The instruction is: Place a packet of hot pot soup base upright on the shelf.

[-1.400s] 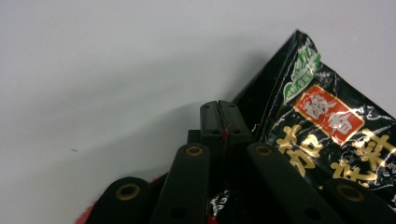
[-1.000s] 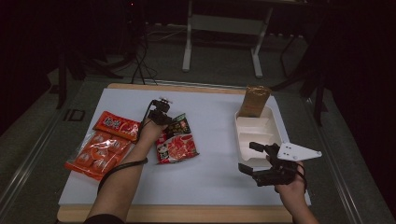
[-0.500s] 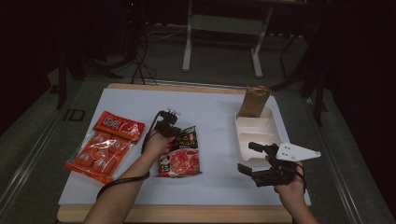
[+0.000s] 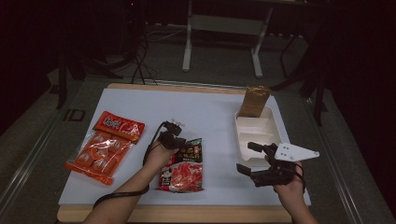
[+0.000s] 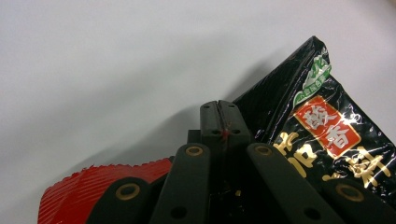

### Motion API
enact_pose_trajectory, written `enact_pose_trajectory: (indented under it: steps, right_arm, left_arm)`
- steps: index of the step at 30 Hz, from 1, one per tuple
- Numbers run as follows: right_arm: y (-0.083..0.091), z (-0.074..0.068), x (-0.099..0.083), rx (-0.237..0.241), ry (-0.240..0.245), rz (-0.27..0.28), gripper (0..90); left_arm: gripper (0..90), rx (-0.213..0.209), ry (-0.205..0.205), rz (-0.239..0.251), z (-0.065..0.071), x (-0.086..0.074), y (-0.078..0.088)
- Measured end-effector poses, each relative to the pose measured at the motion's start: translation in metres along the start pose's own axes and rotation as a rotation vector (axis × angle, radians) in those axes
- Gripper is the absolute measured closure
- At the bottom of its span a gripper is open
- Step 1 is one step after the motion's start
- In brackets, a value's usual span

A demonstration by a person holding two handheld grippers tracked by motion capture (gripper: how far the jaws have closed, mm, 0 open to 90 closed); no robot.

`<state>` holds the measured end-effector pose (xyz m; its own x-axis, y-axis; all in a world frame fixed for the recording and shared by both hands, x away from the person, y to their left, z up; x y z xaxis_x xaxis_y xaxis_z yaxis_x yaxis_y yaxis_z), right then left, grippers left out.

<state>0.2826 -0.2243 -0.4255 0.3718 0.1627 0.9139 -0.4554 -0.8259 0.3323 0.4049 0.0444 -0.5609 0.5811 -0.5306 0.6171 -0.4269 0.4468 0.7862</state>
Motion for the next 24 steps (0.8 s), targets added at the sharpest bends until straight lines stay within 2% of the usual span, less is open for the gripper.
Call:
enact_pose_trajectory:
  steps: [1, 8, 10, 11, 15, 16, 18, 19, 20, 24]
  right_arm:
    - [0.000, 0.000, 0.000, 0.003, -0.001, 0.000, 14.5]
    - [-0.004, -0.001, 0.000, 0.001, 0.008, -0.010, 14.5]
    - [-0.005, -0.001, -0.001, 0.004, 0.005, -0.013, 14.5]
    - [-0.006, -0.001, -0.002, 0.003, 0.004, -0.017, 14.5]
    - [-0.008, -0.001, -0.002, 0.005, 0.002, -0.019, 14.5]
    - [-0.008, -0.001, -0.002, 0.006, 0.003, -0.018, 14.5]
    - [-0.008, -0.001, -0.002, 0.003, 0.005, -0.019, 14.5]
    - [-0.008, -0.001, -0.002, 0.003, 0.005, -0.019, 14.5]
    - [-0.008, -0.001, -0.002, 0.005, 0.002, -0.018, 14.5]
    - [-0.008, -0.001, -0.002, 0.005, 0.004, -0.019, 14.5]
  left_arm:
    - [90.0, -0.007, 0.006, 0.002, 0.005, -0.003, 0.002]
    - [90.0, -0.014, -0.008, 0.000, 0.013, -0.006, 0.005]
    - [90.0, -0.014, -0.003, 0.006, 0.010, -0.004, 0.005]
    - [90.0, -0.009, -0.014, 0.005, 0.009, -0.003, 0.005]
    - [90.0, -0.012, 0.003, 0.016, 0.002, 0.003, 0.009]
    - [90.0, -0.019, -0.004, 0.013, 0.001, 0.003, 0.011]
    - [90.0, -0.004, -0.019, 0.016, -0.001, 0.004, 0.015]
    - [90.0, -0.007, -0.012, 0.026, -0.002, 0.004, 0.018]
    - [82.8, 0.003, -0.012, 0.033, -0.005, 0.004, 0.021]
    - [82.7, 0.002, 0.007, 0.070, -0.012, 0.001, 0.034]
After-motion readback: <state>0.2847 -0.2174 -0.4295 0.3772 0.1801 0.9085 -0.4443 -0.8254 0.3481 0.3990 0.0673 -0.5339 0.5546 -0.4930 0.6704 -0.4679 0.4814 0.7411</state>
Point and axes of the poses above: each handheld gripper's, and its own axes: y roughly backward along the jaws, x roughly out of its top, z roughly to its right, the point moved 5 cm from there along -y, roughly forward along the jaws, and after that the axes turned 11 degrees about -y, right-handed, at the moved point
